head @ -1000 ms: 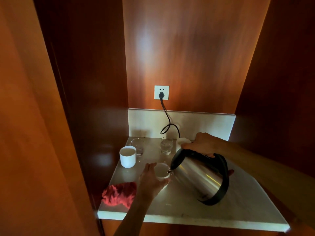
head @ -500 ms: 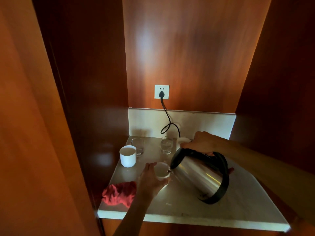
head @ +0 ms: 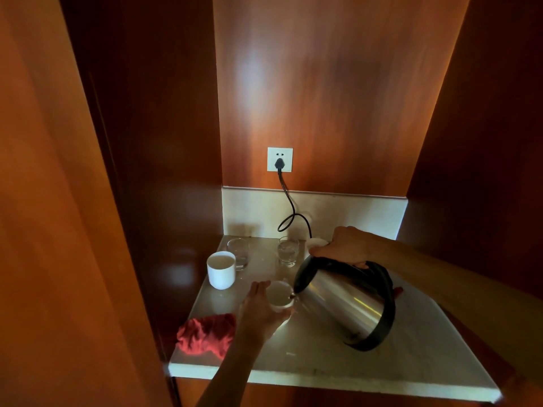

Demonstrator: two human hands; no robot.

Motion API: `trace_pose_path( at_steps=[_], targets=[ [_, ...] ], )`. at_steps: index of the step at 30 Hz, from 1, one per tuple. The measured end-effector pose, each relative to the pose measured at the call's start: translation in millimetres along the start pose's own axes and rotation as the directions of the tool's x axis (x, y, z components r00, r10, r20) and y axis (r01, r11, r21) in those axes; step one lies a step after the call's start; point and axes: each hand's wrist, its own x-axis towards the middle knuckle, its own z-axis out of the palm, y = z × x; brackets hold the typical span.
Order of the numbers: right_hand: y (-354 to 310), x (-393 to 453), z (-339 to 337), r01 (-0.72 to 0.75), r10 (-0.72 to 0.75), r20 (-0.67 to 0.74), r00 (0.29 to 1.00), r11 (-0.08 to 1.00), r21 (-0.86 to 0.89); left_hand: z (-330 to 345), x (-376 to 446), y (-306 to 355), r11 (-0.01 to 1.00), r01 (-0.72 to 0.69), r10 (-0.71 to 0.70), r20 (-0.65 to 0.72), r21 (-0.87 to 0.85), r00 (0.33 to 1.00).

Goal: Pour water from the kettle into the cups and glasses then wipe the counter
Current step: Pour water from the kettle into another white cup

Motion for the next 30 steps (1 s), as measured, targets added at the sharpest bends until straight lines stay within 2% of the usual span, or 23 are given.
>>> trace_pose_path(
  at_steps=[30],
  targets=[
    [-4,16,0,0.005,-0.002,0.045,0.999,0.998,-0.059,-4,-1,2,1.0,-0.025,0.025,-0.003,-0.009,1.0]
  ],
)
